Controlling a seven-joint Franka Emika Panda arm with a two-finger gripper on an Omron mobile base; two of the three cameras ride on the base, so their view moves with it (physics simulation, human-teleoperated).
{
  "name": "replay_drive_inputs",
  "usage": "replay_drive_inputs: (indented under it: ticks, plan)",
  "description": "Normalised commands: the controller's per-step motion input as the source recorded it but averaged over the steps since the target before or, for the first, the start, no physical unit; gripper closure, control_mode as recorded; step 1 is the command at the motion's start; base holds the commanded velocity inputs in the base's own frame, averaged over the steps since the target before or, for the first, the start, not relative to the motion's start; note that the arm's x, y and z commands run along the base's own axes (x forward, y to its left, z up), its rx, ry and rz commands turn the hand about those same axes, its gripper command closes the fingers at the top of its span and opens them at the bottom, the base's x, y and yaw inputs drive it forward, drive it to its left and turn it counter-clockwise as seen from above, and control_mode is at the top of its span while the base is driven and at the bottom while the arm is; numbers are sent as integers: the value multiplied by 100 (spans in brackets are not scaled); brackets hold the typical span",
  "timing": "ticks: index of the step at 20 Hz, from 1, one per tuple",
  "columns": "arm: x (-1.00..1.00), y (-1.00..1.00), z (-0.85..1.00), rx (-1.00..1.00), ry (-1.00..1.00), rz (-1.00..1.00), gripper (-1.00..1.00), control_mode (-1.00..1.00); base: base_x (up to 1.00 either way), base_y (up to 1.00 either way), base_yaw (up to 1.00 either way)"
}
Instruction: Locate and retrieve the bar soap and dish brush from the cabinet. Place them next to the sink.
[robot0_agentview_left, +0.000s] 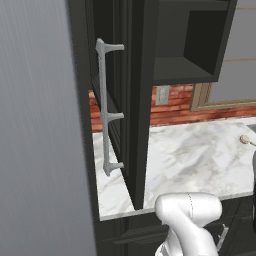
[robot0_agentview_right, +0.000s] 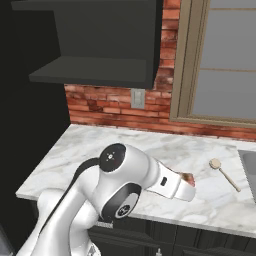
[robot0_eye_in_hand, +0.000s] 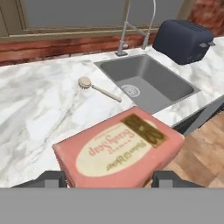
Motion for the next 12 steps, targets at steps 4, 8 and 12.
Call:
replay_drive_inputs:
  ticks: [4, 8, 12]
  plan:
    - [31, -43, -23, 0, 18, 1, 100, -100, 0, 0, 0]
    - [24, -45, -27, 0, 10, 4, 100, -100, 0, 0, 0]
    - [20, -50, -30, 4, 0, 5, 100, -100, 0, 0, 0]
